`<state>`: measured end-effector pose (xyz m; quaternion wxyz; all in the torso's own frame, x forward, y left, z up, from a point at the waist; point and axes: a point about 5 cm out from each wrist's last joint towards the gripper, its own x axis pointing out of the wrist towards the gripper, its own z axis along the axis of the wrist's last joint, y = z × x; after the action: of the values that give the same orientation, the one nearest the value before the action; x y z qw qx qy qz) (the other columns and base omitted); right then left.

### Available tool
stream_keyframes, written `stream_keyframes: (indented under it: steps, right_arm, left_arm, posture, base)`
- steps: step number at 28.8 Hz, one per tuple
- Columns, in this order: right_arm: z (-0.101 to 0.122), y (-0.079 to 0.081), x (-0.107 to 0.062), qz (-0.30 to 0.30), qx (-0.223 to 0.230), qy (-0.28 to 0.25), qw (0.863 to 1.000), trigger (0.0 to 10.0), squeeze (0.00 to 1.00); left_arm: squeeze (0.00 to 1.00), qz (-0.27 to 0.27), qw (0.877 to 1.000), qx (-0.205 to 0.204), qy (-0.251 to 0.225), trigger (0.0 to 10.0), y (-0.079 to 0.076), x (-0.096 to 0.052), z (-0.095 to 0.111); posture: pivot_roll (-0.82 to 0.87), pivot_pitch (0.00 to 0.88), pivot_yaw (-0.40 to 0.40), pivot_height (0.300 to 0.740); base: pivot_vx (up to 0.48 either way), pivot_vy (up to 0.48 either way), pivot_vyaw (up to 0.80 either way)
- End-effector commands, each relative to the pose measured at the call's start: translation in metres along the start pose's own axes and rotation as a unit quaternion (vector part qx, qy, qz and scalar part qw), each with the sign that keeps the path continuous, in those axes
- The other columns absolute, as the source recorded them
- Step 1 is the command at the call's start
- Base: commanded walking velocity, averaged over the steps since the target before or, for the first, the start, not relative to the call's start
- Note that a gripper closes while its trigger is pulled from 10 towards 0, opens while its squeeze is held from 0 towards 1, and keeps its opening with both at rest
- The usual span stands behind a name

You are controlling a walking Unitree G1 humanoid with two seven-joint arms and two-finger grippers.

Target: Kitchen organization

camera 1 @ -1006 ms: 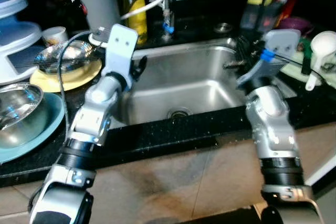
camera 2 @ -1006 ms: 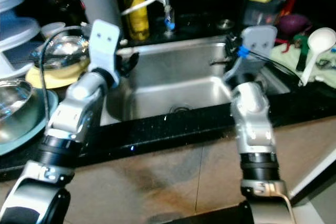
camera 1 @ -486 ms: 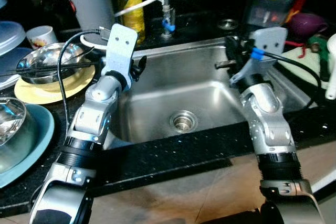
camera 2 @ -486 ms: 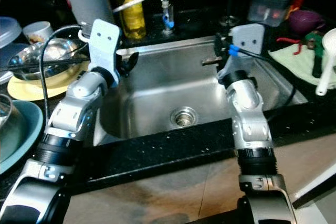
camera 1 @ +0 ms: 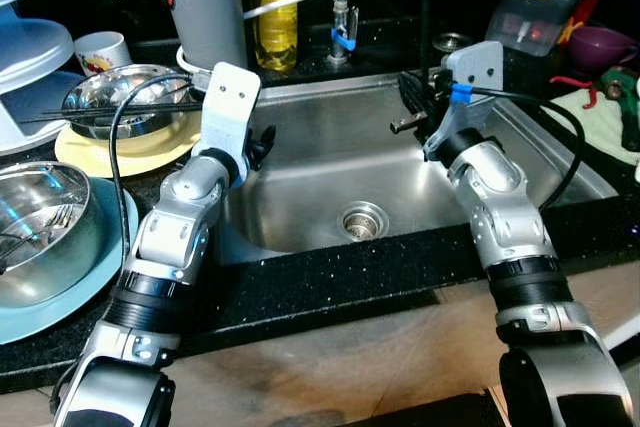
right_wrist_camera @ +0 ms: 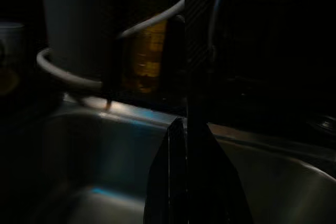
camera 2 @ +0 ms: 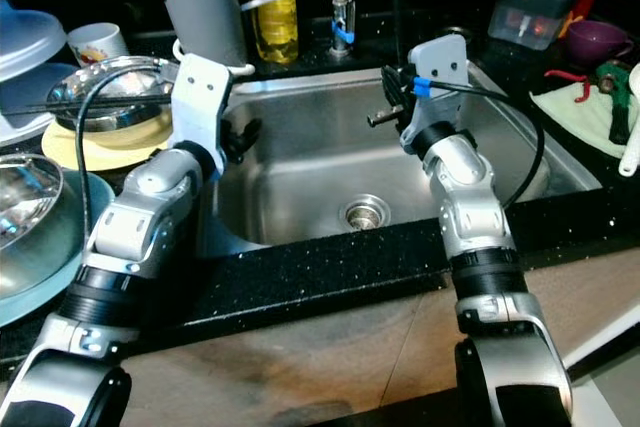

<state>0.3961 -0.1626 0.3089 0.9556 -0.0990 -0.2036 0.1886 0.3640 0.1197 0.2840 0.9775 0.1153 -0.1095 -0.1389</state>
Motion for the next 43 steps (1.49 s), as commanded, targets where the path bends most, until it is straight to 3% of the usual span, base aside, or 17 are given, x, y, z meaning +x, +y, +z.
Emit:
stream_keyframes:
  steps: [1, 7, 18, 21, 27, 29, 34, 35, 37, 38, 39, 40, 41, 42, 43]
  right_arm:
    - [-0.005, 0.001, 0.002, 0.029, -0.015, 0.018, 0.999, 10.0, 0.00]
    - [-0.013, -0.003, 0.011, 0.057, -0.019, 0.063, 0.996, 10.0, 0.00]
    - [-0.032, 0.002, 0.011, 0.070, -0.045, 0.126, 0.989, 10.0, 0.00]
    - [-0.041, 0.011, 0.011, 0.096, -0.071, 0.157, 0.980, 10.0, 0.00]
    - [-0.051, 0.020, 0.008, 0.139, -0.106, 0.195, 0.965, 10.0, 0.00]
    - [-0.058, 0.025, 0.005, 0.175, -0.128, 0.221, 0.951, 10.0, 0.00]
    - [-0.062, 0.027, 0.002, 0.191, -0.130, 0.233, 0.945, 10.0, 0.01]
    - [-0.063, 0.026, 0.001, 0.191, -0.126, 0.235, 0.945, 10.0, 0.57]
    - [-0.064, 0.026, 0.001, 0.191, -0.125, 0.236, 0.945, 10.0, 0.57]
    - [-0.063, 0.025, 0.001, 0.188, -0.128, 0.235, 0.945, 10.0, 0.93]
    - [-0.062, 0.024, 0.001, 0.184, -0.130, 0.233, 0.946, 10.0, 0.89]
    - [-0.061, 0.022, 0.002, 0.180, -0.132, 0.230, 0.947, 10.0, 0.67]
    - [-0.060, 0.022, 0.002, 0.177, -0.133, 0.228, 0.948, 10.0, 0.67]
    - [-0.057, 0.020, 0.004, 0.166, -0.121, 0.216, 0.955, 10.0, 0.00]
    - [-0.053, 0.018, 0.006, 0.154, -0.108, 0.205, 0.961, 10.0, 0.00]
  left_arm:
    - [0.00, -0.014, 1.000, -0.003, 0.011, 10.0, -0.003, -0.002, -0.003]
    - [0.00, -0.071, 0.997, -0.004, 0.013, 10.0, -0.017, -0.007, -0.001]
    - [0.00, -0.145, 0.989, -0.020, 0.014, 10.0, -0.031, -0.016, 0.006]
    - [0.00, -0.179, 0.984, -0.012, 0.019, 10.0, -0.036, -0.020, 0.006]
    - [0.00, -0.191, 0.981, -0.010, 0.032, 10.0, -0.039, -0.023, 0.004]
    - [0.00, -0.191, 0.981, -0.003, 0.038, 10.0, -0.038, -0.024, 0.002]
    - [0.00, -0.186, 0.982, -0.002, 0.044, 10.0, -0.037, -0.024, 0.001]
    - [0.00, -0.182, 0.982, -0.001, 0.049, 10.0, -0.036, -0.024, 0.000]
    - [0.00, -0.181, 0.982, 0.000, 0.050, 10.0, -0.036, -0.024, 0.000]
    - [0.00, -0.185, 0.981, -0.005, 0.052, 10.0, -0.037, -0.023, 0.000]
    - [0.00, -0.187, 0.981, -0.006, 0.051, 10.0, -0.038, -0.022, 0.000]
    - [0.00, -0.187, 0.981, -0.006, 0.051, 10.0, -0.038, -0.021, 0.000]
    - [0.00, -0.187, 0.981, -0.006, 0.050, 10.0, -0.038, -0.020, 0.000]
    - [0.00, -0.181, 0.982, 0.000, 0.048, 10.0, -0.036, -0.018, 0.000]
    - [0.00, -0.172, 0.984, 0.005, 0.046, 10.0, -0.034, -0.016, 0.001]
  posture:
    - [-0.10, 0.252, 0.014, 0.740]
    - [-0.11, 0.265, 0.006, 0.740]
    - [-0.09, 0.270, 0.002, 0.740]
    - [-0.09, 0.270, 0.002, 0.740]
    - [-0.09, 0.273, -0.002, 0.740]
    - [-0.09, 0.272, -0.002, 0.740]
    - [-0.09, 0.281, 0.009, 0.740]
    - [-0.09, 0.286, 0.023, 0.740]
    - [-0.09, 0.286, 0.023, 0.740]
    - [-0.09, 0.296, 0.035, 0.740]
    - [-0.09, 0.301, 0.035, 0.740]
    - [-0.09, 0.301, 0.035, 0.740]
    - [-0.09, 0.301, 0.035, 0.740]
    - [-0.09, 0.295, 0.030, 0.740]
    - [-0.08, 0.293, 0.029, 0.740]
  base:
    - [0.000, 0.000, 0.00]
    - [0.000, 0.000, 0.00]
    - [0.000, 0.000, 0.00]
    - [0.000, 0.000, 0.00]
    - [0.000, 0.000, 0.00]
    - [0.000, 0.000, 0.00]
    - [0.000, 0.000, 0.00]
    - [0.000, 0.000, 0.00]
    - [0.000, 0.000, 0.00]
    - [0.000, 0.000, 0.00]
    - [0.000, 0.000, 0.00]
    - [0.000, 0.000, 0.00]
    - [0.000, 0.000, 0.00]
    - [0.000, 0.000, 0.00]
    - [0.000, 0.000, 0.00]
